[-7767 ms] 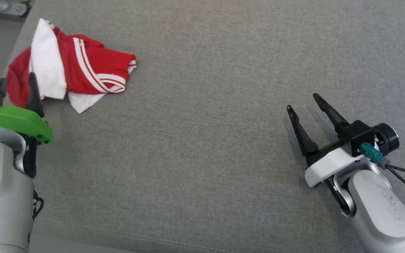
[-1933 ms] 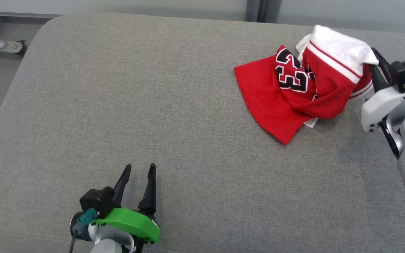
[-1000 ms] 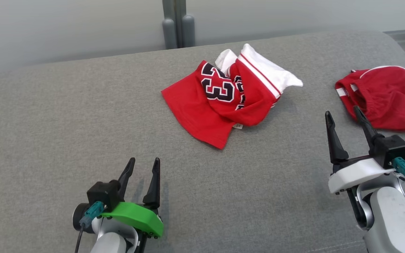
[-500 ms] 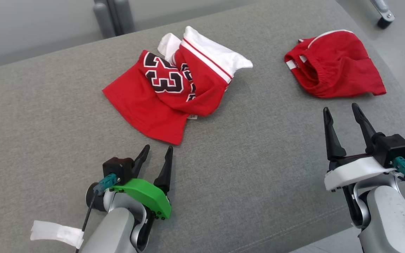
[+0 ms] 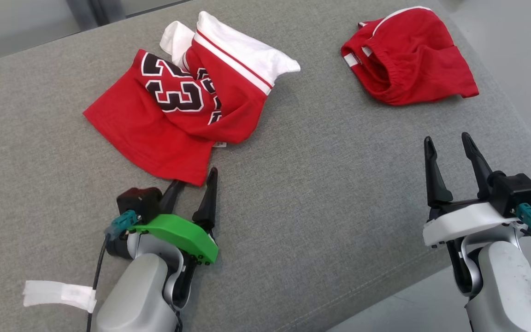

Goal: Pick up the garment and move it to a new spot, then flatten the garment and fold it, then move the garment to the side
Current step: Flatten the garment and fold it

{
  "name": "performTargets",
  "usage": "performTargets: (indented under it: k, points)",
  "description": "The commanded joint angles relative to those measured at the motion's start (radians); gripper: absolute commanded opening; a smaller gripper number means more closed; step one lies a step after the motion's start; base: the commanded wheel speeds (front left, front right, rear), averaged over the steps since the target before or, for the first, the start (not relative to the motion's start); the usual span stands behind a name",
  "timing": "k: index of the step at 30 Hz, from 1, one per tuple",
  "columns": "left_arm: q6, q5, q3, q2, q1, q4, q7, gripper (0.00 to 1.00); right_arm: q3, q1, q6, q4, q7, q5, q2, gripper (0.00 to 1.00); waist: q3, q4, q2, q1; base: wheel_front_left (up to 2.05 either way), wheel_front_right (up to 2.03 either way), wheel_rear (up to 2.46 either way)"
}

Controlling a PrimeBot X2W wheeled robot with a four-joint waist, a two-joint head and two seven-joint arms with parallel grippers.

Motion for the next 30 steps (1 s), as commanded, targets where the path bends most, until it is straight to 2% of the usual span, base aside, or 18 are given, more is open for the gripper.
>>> performTargets:
  k: [1,2,3,7,9,13,17,20,23,29,30]
  points:
    - [-0.009,-0.007,0.018,-0.001,-0.009,-0.039,0.003,0.62,0.004,-0.015,-0.001,0.004,0.0,0.003,0.003,1.0,0.012,-0.011,-0.0001,0.0,0.0,0.0,0.0]
    - [-0.009,0.002,0.023,0.0,-0.007,-0.063,0.003,0.15,0.004,-0.017,-0.001,0.004,0.0,0.005,0.004,1.0,0.013,-0.012,-0.0001,0.0,0.0,0.0,0.0]
    - [-0.008,0.009,0.022,0.0,0.0,-0.082,0.003,0.0,0.003,-0.019,-0.001,0.005,0.0,0.006,0.005,1.0,0.013,-0.012,-0.0001,0.0,0.0,0.0,0.0]
    - [-0.008,0.023,0.05,0.003,0.002,-0.153,0.002,0.0,-0.006,-0.013,-0.001,0.008,0.0,0.005,0.007,1.0,0.008,-0.007,-0.0001,0.0,0.0,0.0,0.0]
    - [-0.008,0.04,0.092,0.003,0.002,-0.234,0.002,0.0,-0.026,-0.006,-0.001,0.011,0.0,0.01,0.007,1.0,-0.003,0.007,-0.0001,0.0,0.0,0.0,0.0]
    - [-0.008,0.073,0.132,0.002,0.026,-0.384,0.002,0.0,-0.064,0.02,-0.001,0.021,0.0,-0.002,0.004,1.0,-0.043,0.064,-0.0001,0.0,0.0,0.0,0.0]
    - [-0.008,0.109,0.156,0.002,0.04,-0.458,0.002,0.0,-0.077,0.041,-0.001,0.036,0.0,0.0,0.006,1.0,-0.088,0.139,-0.0001,0.0,0.0,0.0,0.0]
    - [-0.008,0.134,0.205,0.002,0.054,-0.461,0.002,0.0,-0.072,0.05,-0.001,0.043,0.0,0.002,0.011,1.0,-0.115,0.197,-0.0001,0.0,0.0,0.0,0.0]
    - [-0.008,0.15,0.247,0.028,0.057,-0.417,0.002,0.0,-0.063,0.054,-0.001,0.048,0.0,0.006,0.014,1.0,-0.127,0.244,-0.0001,0.0,0.0,0.0,0.0]
    - [-0.008,0.145,0.321,0.106,0.076,-0.368,0.002,0.0,-0.056,0.05,-0.001,0.051,0.0,0.006,0.016,1.0,-0.116,0.303,-0.0001,0.0,0.0,0.0,0.0]
    - [-0.008,0.146,0.359,0.134,0.093,-0.367,0.002,0.0,-0.058,0.051,-0.001,0.052,0.0,0.005,0.014,1.0,-0.106,0.313,-0.0001,0.0,0.0,0.0,0.0]
